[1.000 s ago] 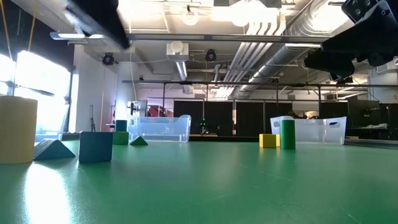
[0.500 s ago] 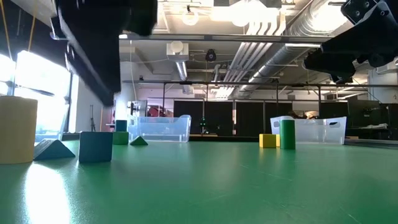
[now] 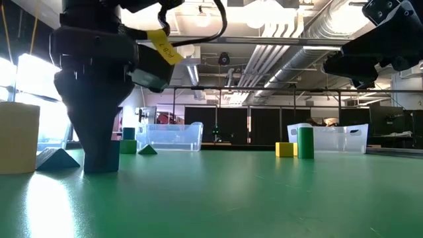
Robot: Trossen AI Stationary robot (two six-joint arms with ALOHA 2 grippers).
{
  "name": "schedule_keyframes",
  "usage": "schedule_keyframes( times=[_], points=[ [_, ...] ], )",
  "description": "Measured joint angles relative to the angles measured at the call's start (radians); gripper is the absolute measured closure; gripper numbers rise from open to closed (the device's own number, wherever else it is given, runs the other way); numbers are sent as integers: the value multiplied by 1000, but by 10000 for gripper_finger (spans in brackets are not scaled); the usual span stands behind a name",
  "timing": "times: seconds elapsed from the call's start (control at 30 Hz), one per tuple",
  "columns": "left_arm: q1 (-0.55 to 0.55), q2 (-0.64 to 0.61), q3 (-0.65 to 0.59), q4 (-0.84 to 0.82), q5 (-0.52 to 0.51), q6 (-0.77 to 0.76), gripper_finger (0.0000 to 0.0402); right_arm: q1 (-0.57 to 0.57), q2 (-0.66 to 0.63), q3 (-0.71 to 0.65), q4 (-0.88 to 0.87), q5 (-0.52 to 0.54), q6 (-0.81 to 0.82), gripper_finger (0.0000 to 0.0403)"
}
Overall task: Sort blocks by size
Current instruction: Put the blue square block into the bottom transparent bin
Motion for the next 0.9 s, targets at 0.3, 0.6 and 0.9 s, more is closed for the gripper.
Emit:
schedule_keyframes(
  times=[0.3,0.6,0.9],
  points=[
    [14,1,-1,-14,-17,68,263,0,0,0,0,0,0,179],
    [9,-21,-3,-13,-214,97,300,0,0,0,-14,0,0,179],
    [-39,-298,-1,-341,-566,-191,300,-1,0,0,-35,3,19,179]
  ],
)
